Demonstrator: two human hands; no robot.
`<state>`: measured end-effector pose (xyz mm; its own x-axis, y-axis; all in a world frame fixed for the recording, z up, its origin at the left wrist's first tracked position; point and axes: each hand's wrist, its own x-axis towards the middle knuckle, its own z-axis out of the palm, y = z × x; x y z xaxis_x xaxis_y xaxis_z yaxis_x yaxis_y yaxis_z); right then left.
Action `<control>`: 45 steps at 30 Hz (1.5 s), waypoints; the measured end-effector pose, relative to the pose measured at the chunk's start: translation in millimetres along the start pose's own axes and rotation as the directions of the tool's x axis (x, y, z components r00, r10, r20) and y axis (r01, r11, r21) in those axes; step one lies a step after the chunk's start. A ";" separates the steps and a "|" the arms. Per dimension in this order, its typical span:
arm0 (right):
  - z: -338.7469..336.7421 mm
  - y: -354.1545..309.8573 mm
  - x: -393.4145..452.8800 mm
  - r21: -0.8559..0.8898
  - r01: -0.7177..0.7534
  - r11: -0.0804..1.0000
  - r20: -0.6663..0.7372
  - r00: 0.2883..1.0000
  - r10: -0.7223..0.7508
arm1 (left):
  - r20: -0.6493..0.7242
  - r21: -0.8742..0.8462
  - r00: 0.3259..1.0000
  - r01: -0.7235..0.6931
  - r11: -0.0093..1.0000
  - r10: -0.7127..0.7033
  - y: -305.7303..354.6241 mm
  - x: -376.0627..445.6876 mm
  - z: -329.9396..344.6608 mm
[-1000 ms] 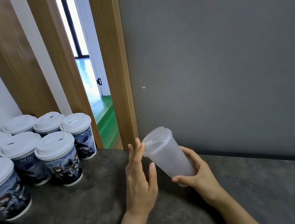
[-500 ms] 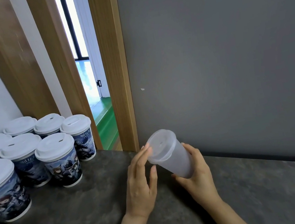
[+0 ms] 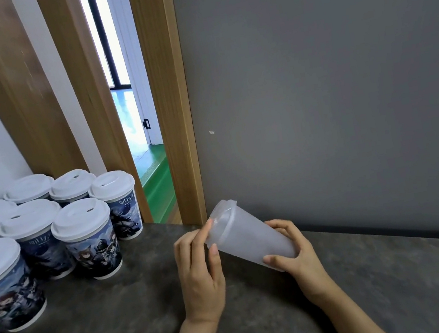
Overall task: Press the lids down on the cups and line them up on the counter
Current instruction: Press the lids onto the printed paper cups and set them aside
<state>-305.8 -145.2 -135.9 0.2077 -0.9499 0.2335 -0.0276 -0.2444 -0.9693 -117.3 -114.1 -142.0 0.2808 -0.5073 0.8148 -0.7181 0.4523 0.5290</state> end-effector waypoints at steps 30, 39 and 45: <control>-9.2 5.0 6.7 0.115 -0.053 0.992 0.059 0.997 0.047 | 0.275 -0.046 0.936 0.242 0.969 -0.220 62.0 71.8 -35.0; 2.7 6.6 0.3 -0.164 0.113 0.980 -0.130 0.982 -0.135 | 0.348 -0.051 0.927 0.166 0.985 -0.138 64.6 69.6 -35.1; 2.1 9.3 0.2 -0.408 0.214 0.888 -0.272 0.900 -0.342 | 0.311 0.018 0.931 0.193 0.981 -0.189 63.3 59.2 -32.8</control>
<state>-303.9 -147.2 -145.0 -0.0692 -0.8241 0.5622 -0.3790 -0.4996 -0.7790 -125.3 -91.5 -52.5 0.1989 -0.7862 0.5851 -0.6616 0.3327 0.6720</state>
